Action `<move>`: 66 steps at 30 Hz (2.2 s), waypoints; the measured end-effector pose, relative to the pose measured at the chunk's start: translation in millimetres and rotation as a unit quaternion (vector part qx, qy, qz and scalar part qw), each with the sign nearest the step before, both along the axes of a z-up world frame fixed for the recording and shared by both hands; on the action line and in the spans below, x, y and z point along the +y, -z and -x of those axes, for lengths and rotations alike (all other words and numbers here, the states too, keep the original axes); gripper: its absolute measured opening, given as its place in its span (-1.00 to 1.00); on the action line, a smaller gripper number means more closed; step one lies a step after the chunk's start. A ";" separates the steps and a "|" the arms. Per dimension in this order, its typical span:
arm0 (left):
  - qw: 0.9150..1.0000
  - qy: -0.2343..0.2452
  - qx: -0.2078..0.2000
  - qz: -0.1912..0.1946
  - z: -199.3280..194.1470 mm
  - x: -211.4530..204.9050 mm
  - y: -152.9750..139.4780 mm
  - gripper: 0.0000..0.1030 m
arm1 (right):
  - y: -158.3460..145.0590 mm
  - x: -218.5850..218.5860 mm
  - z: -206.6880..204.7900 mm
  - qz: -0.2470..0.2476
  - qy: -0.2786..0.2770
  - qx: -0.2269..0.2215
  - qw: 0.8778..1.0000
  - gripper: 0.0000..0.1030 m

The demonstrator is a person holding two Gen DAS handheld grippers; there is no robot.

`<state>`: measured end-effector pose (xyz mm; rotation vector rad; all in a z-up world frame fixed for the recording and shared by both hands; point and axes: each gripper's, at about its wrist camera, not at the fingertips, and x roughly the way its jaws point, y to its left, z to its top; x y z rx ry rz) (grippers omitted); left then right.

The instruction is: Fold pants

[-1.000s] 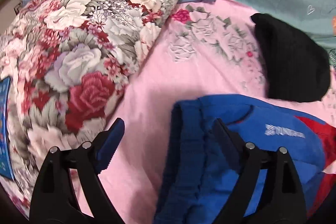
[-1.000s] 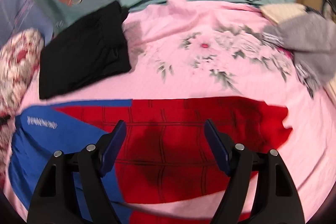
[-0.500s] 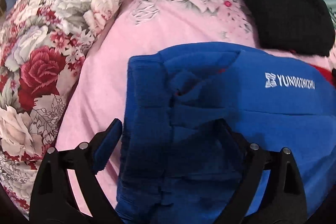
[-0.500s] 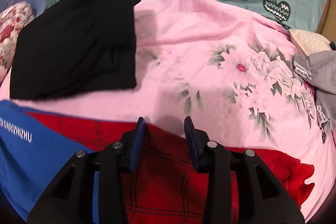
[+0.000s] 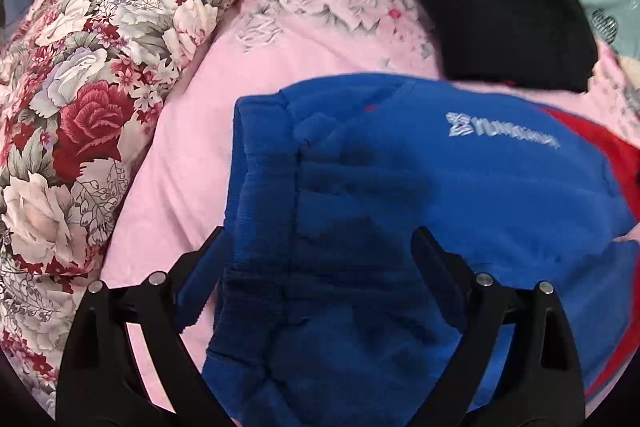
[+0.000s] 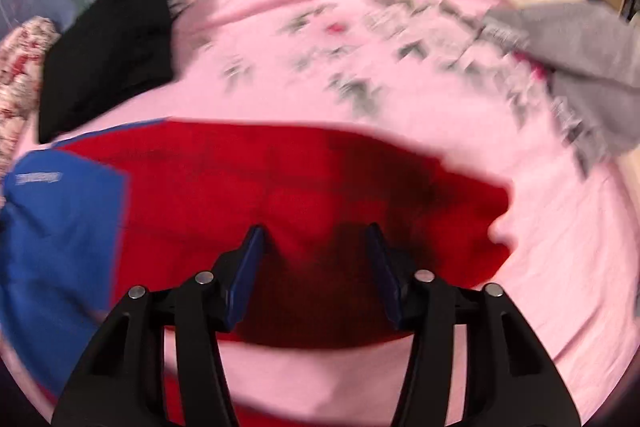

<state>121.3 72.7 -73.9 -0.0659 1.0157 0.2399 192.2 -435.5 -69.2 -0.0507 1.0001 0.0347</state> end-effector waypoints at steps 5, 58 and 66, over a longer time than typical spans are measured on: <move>1.000 -0.011 0.011 -0.022 -9.9 -0.7 7.4 0.80 | 2.9 -20.5 -46.2 0.019 0.083 -0.037 0.996 -0.01; 0.997 -0.064 0.011 0.051 -29.5 57.9 -19.4 0.96 | 8.9 274.6 -47.7 0.041 -0.076 -0.026 0.996 0.40; 0.996 -0.052 0.026 0.069 49.4 61.3 -14.0 0.96 | -22.8 185.2 53.8 -0.101 -0.092 0.005 0.991 0.52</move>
